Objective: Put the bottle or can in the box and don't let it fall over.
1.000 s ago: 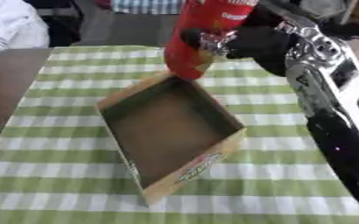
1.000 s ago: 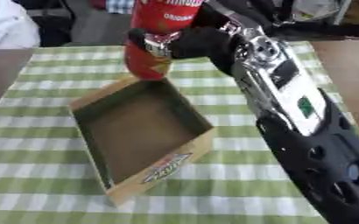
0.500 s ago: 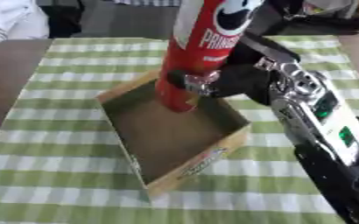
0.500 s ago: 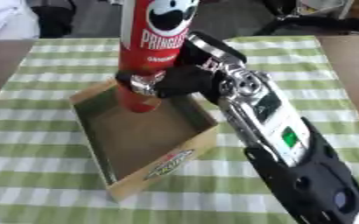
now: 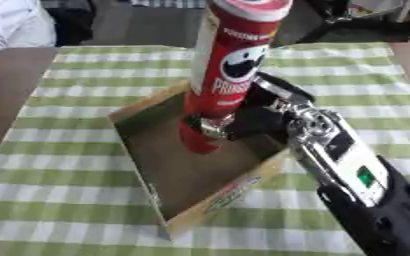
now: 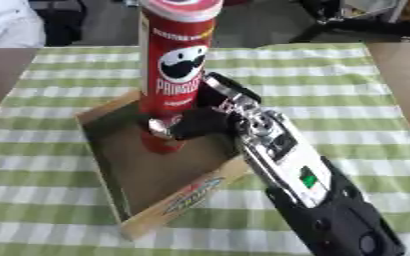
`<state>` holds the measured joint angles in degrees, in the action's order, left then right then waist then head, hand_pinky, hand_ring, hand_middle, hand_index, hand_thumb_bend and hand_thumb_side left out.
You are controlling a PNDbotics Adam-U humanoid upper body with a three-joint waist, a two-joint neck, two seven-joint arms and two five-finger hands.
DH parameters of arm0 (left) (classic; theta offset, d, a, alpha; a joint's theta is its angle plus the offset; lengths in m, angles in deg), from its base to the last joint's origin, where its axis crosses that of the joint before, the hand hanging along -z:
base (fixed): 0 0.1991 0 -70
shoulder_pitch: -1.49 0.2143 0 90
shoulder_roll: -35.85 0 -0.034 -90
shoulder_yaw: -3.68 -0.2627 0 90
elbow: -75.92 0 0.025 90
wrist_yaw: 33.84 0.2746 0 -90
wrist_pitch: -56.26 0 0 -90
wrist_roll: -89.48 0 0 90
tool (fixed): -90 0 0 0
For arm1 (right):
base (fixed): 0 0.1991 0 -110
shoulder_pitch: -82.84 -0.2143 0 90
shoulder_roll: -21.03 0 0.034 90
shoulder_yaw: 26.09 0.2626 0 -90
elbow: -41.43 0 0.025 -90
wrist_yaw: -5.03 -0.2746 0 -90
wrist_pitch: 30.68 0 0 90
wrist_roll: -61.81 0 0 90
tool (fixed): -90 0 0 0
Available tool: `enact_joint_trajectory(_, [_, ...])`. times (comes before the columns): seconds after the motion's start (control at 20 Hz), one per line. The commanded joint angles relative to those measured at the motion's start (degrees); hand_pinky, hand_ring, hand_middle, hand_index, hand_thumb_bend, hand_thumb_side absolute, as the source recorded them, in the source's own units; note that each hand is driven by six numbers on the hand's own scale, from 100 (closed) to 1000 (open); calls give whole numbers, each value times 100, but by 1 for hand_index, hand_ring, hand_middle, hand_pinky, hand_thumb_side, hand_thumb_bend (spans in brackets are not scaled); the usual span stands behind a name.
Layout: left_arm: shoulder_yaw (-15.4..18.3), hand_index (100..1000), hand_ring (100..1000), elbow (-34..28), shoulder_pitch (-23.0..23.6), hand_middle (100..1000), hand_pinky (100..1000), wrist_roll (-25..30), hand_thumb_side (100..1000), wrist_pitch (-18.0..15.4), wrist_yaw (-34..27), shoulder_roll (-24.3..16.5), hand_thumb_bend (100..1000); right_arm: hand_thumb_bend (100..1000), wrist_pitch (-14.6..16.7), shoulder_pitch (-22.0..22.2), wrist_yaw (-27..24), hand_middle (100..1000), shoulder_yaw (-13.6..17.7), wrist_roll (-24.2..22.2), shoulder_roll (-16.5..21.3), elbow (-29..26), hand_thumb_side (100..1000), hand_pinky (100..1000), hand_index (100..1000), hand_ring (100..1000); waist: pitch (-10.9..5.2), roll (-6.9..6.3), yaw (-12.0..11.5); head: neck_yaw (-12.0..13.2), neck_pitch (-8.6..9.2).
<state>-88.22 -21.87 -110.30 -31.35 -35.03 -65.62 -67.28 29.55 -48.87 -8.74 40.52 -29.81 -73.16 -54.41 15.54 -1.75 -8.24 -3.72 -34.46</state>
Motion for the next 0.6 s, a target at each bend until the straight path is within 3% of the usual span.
enact_joint_trajectory(0.05, [74, 781, 784, -46, -82, 764, 672, -5, 671, -10, 7, -97, 542, 217, 245, -71, 112, 1000, -17, -122, -17, 184, 100, 1000, 746, 1000, -73, -25, -12, -15, 108])
enact_joint_trajectory(0.15, [70, 781, 784, -45, -83, 764, 671, 0, 671, -9, 4, -93, 542, 334, 437, -65, 261, 1000, -34, -249, -7, 266, 100, 1000, 886, 1000, -61, -29, -12, -14, 114])
enact_joint_trajectory(0.25, [68, 781, 784, -43, -80, 764, 671, 3, 672, -6, 2, -91, 542, 391, 646, -58, 505, 1000, -24, -365, 7, 327, 100, 1000, 991, 1000, -54, -32, -10, -14, 116])
enact_joint_trajectory(0.4, [70, 781, 784, -43, -77, 764, 670, 3, 672, -5, 2, -92, 541, 377, 890, -48, 949, 1000, -5, -448, 33, 398, 177, 1000, 1000, 1000, -49, -41, 3, -12, 119])
enact_joint_trajectory(0.6, [67, 781, 784, -50, -80, 764, 669, 11, 671, 0, 4, -95, 541, 358, 986, -47, 1276, 1000, 36, -573, 30, 498, 291, 1000, 1000, 1000, -54, -53, 18, -7, 117])
